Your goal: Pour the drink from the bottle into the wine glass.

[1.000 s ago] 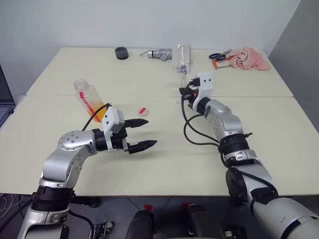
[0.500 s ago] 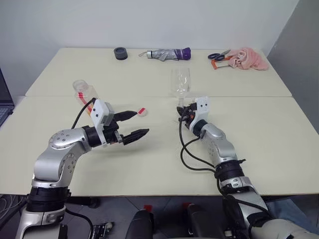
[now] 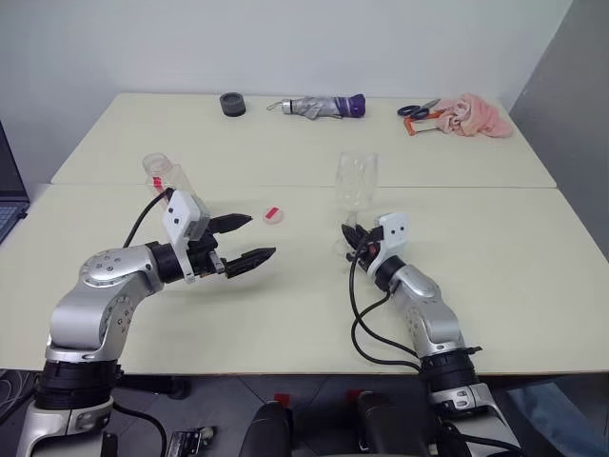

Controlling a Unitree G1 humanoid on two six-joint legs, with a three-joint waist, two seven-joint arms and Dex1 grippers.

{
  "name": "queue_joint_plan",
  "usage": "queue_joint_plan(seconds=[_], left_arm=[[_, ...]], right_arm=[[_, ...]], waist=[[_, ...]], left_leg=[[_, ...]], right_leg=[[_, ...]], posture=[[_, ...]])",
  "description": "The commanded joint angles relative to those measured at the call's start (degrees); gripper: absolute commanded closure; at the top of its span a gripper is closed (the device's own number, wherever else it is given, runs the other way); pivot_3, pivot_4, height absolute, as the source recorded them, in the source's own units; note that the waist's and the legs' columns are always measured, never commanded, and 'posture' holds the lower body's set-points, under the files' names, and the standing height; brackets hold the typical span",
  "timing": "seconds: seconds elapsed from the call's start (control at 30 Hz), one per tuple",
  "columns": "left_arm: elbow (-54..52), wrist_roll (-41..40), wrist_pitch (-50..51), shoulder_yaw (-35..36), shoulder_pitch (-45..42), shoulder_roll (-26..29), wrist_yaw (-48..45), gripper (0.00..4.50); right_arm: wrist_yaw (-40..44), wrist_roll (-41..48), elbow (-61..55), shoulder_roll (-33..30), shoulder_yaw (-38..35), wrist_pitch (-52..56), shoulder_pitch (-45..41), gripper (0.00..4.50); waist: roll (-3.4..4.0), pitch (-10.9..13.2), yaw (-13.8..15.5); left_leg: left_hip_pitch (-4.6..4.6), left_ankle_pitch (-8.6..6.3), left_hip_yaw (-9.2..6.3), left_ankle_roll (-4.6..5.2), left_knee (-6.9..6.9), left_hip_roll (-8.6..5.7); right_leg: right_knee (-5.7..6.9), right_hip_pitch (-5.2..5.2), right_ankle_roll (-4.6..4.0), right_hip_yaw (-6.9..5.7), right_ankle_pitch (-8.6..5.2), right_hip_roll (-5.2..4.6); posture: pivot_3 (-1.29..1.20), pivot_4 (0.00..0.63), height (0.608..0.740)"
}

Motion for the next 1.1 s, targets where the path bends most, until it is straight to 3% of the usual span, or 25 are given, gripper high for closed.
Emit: queue_joint_plan(seconds=[0.03, 0.37, 0.6, 1.1], left_arm=[[-2.30, -0.92, -0.21, 1.78, 0.69, 1.17, -0.17, 0.00], [-2.00, -0.58, -0.83, 2.15, 1.57, 1.88, -0.23, 0.00], [-1.51, -0.03, -1.91, 3.10, 1.22, 0.99, 1.76, 0.00], [-2.88, -1.07, -3.04, 5.99, 1.01, 0.22, 6.27, 0.00]], right_arm=[[0.67, -0.38, 0.28, -0.66, 2.26, 4.17, 3.14, 4.38], [2.45, -3.82, -3.17, -4.21, 7.70, 1.04, 6.46, 4.38], [1.38, -3.15, 0.64, -1.35, 5.73, -8.90, -0.25, 4.38], [2.53, -5.23, 34.87, 2.94, 3.95, -28.16, -20.46, 4.38]], waist=[[-0.01, -0.02, 0.00], [-0.07, -0.06, 0.00], [-0.07, -0.05, -0.15], [-0.04, 0.00, -0.02]], left_leg=[[0.02, 0.00, 0.00, 0.00, 0.00, -0.01], [0.06, 0.00, 0.03, 0.00, 0.00, -0.02], [0.09, 0.00, 0.06, -0.01, 0.01, 0.00], [-0.06, 0.01, 0.03, -0.03, -0.01, 0.02]], right_leg=[[0.00, 0.01, 0.00, 0.00, 0.00, 0.01], [-0.01, 0.02, 0.00, 0.01, -0.01, 0.02], [-0.01, 0.02, 0.00, 0.04, 0.00, 0.08], [-0.01, -0.07, -0.01, 0.03, 0.01, -0.03]], posture=[[0.00, 0.150, 0.740], [0.00, 0.150, 0.740], [0.00, 0.150, 0.740], [0.00, 0.150, 0.740]])
